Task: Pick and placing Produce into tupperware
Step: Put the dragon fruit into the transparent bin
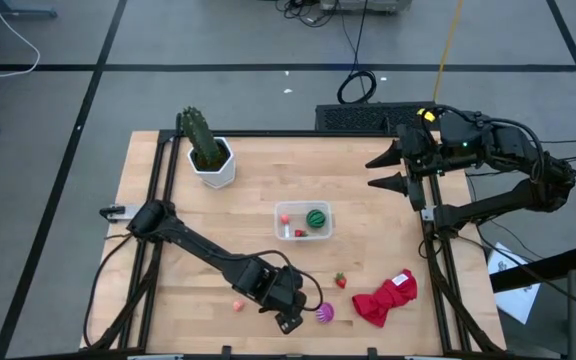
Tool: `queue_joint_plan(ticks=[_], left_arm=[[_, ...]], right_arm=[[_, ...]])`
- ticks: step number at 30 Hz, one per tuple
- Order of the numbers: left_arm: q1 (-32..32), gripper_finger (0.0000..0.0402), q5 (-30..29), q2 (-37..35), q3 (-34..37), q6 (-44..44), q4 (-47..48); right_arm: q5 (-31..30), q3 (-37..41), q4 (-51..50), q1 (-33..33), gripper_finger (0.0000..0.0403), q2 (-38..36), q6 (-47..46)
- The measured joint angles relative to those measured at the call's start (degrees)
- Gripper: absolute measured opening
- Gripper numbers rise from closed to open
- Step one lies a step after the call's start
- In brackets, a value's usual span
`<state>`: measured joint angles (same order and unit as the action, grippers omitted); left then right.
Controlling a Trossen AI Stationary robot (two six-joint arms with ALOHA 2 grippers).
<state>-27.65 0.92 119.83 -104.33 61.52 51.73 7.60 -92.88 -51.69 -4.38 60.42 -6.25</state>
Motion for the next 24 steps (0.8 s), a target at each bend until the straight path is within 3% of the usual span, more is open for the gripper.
queue_joint_plan(ticks=[14, 24], left_arm=[[-0.2, 0.027, 2.8, 0.0, 0.0, -4.0, -2.3], [-0.2, 0.0363, 3.6, -0.1, 0.0, -4.0, -2.2]], right_arm=[[0.0, 0.0, -0.5, 0.0, 0.0196, 0.0, -0.1], [0.0, 0.0, -1.3, 0.0, 0.0196, 0.0, -0.1]])
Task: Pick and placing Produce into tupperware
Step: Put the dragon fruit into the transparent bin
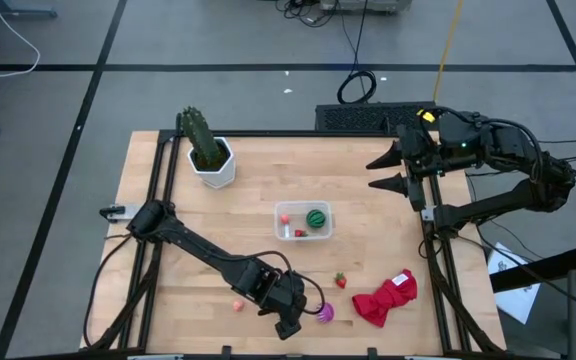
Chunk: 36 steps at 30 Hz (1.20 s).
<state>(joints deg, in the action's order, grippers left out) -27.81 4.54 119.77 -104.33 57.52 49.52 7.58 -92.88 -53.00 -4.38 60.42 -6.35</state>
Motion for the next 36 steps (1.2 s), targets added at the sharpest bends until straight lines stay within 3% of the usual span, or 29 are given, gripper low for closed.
queue_joint_plan(ticks=[5, 11, 27, 36], left_arm=[[-0.1, 0.0389, 0.6, 0.0, 0.0, 2.5, 1.5], [0.1, 0.0392, 0.1, 0.0, 0.0, 6.2, 9.2], [1.7, 0.0392, 0.0, 2.6, -0.1, -0.5, 8.4], [2.1, 0.0392, 4.0, 6.1, 0.0, -3.3, 6.4]], right_arm=[[0.0, 0.0, 0.0, 0.0, 0.0196, 0.0, 0.0], [0.0, 0.0, 0.0, 0.0, 0.0196, 0.0, 0.0], [0.0, 0.0, 3.0, 0.0, 0.0196, 0.5, 0.0], [0.0, 0.0, 3.4, 0.0, 0.0196, 2.6, 0.0]])
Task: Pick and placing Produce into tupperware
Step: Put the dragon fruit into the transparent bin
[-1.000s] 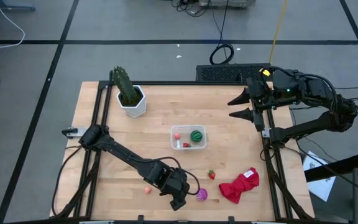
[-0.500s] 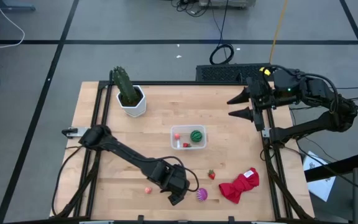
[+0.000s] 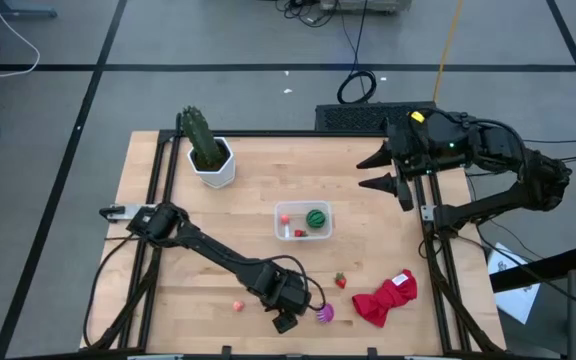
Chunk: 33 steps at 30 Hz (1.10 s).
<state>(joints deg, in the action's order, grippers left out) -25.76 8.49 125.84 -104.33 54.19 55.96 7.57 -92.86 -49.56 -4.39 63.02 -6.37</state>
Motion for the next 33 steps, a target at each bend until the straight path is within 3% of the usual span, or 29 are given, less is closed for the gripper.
queue_joint_plan(ticks=[12, 33], left_arm=[[1.5, 0.0392, -0.5, 4.9, 0.0, -3.0, -0.6], [2.3, 0.0392, -6.1, 5.2, 0.0, -4.8, -3.4]], right_arm=[[0.0, 0.0, 0.3, 0.0, 0.0196, 2.8, 0.2], [0.0, 0.0, -0.3, 0.0, 0.0196, 3.1, 0.0]])
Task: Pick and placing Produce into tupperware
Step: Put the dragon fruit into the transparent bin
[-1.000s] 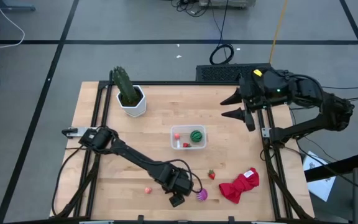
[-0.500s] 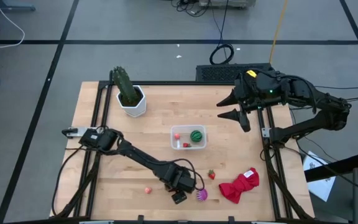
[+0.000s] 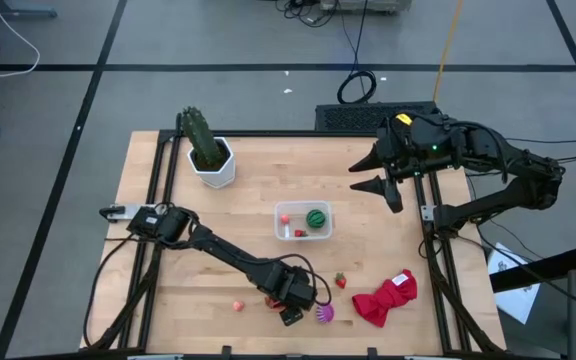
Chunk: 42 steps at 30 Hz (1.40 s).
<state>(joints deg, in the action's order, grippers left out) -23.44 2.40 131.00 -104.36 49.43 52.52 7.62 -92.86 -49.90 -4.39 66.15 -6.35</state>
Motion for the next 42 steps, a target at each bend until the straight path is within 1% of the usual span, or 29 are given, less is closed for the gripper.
queue_joint_plan(ticks=[14, 17, 25, 27, 29, 33, 38, 40, 42], left_arm=[[0.0, 0.0388, -1.0, 0.0, 0.0, 1.8, 1.1], [0.0, 0.0358, -1.2, 0.1, 0.0, 1.7, 1.3], [0.1, 0.0233, -1.6, 0.1, 0.1, 1.5, 2.3], [0.2, 0.021, -1.4, 0.1, 0.1, 1.5, 2.2], [0.2, 0.0198, -1.5, 0.1, 0.1, 1.3, 2.0], [0.4, 0.0202, -1.0, 0.1, 0.0, 1.3, 2.0], [0.7, 0.0242, -0.8, 0.1, 0.0, 1.2, 3.3], [0.7, 0.0246, -0.7, 0.1, 0.0, 1.2, 4.0], [0.7, 0.024, -0.3, 0.1, 0.0, 0.6, 4.1]], right_arm=[[0.0, 0.0, -0.3, 0.0, 0.0196, 0.0, 0.2], [0.0, 0.0, -0.3, 0.0, 0.0196, 0.0, 0.2], [0.0, 0.0, -0.3, 0.0, 0.0196, 0.0, 0.2], [0.0, 0.0, -0.3, 0.0, 0.0196, 0.0, 0.2], [0.0, 0.0, -0.3, 0.0, 0.0196, 0.0, 0.2], [0.0, 0.0, -0.3, 0.0, 0.0196, 0.0, 0.2], [0.0, 0.0, -0.3, 0.0, 0.0196, 0.0, 0.2], [0.0, 0.0, -0.3, 0.0, 0.0196, 0.0, 0.2], [0.0, 0.0, -0.3, 0.0, 0.0196, 0.0, 0.2]])
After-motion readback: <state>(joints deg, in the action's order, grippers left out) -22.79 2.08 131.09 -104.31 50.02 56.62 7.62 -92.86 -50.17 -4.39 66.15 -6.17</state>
